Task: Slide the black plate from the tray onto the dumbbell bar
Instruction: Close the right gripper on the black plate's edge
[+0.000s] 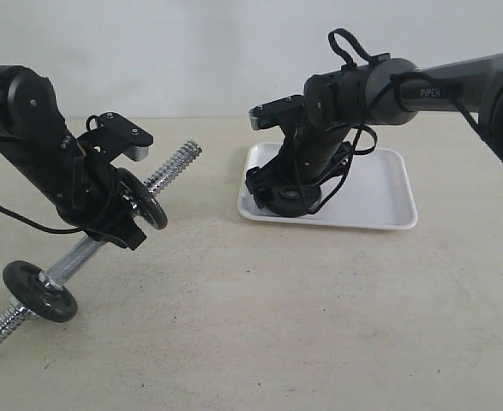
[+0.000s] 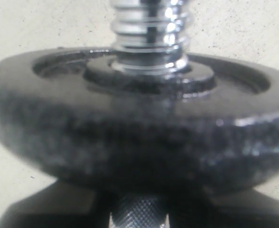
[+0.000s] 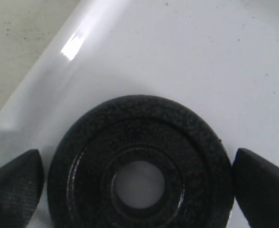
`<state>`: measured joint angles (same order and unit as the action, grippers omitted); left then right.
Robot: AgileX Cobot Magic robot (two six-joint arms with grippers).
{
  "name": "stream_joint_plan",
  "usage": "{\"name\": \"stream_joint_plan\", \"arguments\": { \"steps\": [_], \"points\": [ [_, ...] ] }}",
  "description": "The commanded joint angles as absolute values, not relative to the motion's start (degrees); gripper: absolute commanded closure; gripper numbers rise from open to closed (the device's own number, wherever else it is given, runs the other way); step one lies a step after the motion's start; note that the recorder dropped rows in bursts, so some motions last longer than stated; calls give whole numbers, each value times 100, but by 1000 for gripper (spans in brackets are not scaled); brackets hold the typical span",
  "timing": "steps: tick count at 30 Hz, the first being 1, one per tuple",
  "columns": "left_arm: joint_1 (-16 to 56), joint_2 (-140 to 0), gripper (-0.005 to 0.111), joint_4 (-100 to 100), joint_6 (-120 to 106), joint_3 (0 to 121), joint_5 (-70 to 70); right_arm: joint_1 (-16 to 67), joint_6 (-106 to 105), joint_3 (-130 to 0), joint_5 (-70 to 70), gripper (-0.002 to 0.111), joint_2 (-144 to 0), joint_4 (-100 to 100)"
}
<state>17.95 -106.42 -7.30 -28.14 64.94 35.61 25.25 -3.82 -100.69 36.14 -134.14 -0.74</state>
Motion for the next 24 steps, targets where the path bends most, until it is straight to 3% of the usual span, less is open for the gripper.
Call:
{"name": "stream_joint_plan", "arguments": {
  "steps": [1,23,24],
  "points": [
    [1792,-10366,102,-836,-2833,6636,3398,2509,-371,-10006,4165,10,-13544,71],
    [1792,-10366,102,-836,-2833,6636,3434,2509,0,-10006,4430,10,-13544,71],
    [1792,-10366,102,-836,-2833,6636,3434,2509,55,-10006,4409,15,-13544,71]
  ]
}}
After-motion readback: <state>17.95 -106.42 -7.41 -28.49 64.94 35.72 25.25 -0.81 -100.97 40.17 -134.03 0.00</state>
